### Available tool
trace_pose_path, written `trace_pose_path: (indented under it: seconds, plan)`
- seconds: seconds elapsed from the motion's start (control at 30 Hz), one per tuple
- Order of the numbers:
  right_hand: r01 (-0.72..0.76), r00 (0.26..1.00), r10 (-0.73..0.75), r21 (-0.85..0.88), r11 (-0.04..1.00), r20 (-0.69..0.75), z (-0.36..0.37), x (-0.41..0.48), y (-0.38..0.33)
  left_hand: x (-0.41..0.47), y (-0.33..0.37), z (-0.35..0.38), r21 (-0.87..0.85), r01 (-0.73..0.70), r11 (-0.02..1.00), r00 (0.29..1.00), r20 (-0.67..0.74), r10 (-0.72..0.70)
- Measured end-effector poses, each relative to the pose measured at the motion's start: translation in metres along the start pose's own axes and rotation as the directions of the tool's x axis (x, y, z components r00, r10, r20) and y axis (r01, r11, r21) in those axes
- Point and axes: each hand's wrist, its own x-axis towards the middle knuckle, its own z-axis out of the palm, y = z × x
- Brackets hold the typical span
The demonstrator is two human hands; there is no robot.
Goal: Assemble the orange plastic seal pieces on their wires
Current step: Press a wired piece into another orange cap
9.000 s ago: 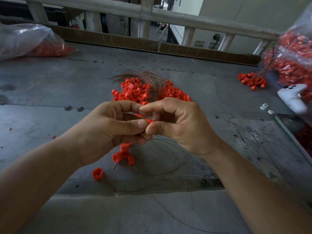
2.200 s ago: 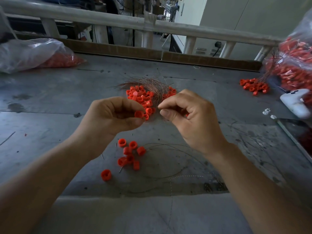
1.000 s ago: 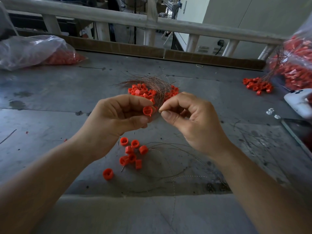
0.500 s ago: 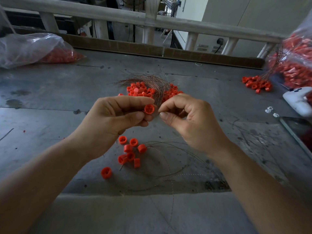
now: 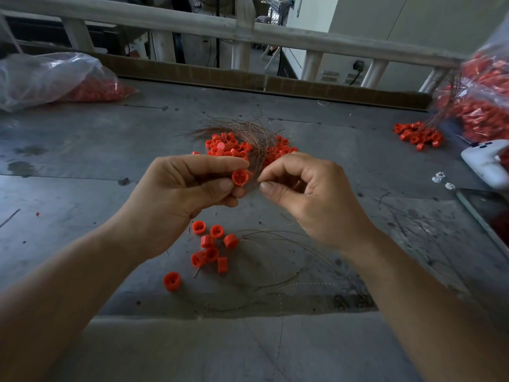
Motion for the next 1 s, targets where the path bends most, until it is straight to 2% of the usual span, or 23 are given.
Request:
trace_pose_path:
  seconds: [0.23,0.4,0.7,0.8,1.0]
  plan:
    - [-0.089,0.995,0.094,0.19,0.978,-0.016,-0.003,0.002,-0.002,0.001,0.001,-0.002,-0.121,0.01,0.993,0.999,0.042,-0.005]
    - [-0.167,0.986,0.16,0.337,0.927,0.047,-0.003,0.003,-0.005,0.001,0.0,0.0,-0.204,0.015,0.979,0.995,0.098,0.005]
    - [-0.222,0.974,0.194,0.339,0.914,0.115,0.003,0.002,0.0,-0.001,0.0,0.005,-0.215,0.047,0.976,0.99,0.138,-0.018]
    - [-0.224,0.973,0.195,0.286,0.932,0.126,-0.002,0.003,-0.002,-0.001,0.0,0.006,-0.258,0.068,0.964,0.99,0.138,-0.033]
    - [-0.298,0.951,0.309,0.359,0.885,0.028,-0.03,0.009,0.01,0.0,0.002,0.005,-0.3,0.095,0.949,0.993,0.101,-0.068]
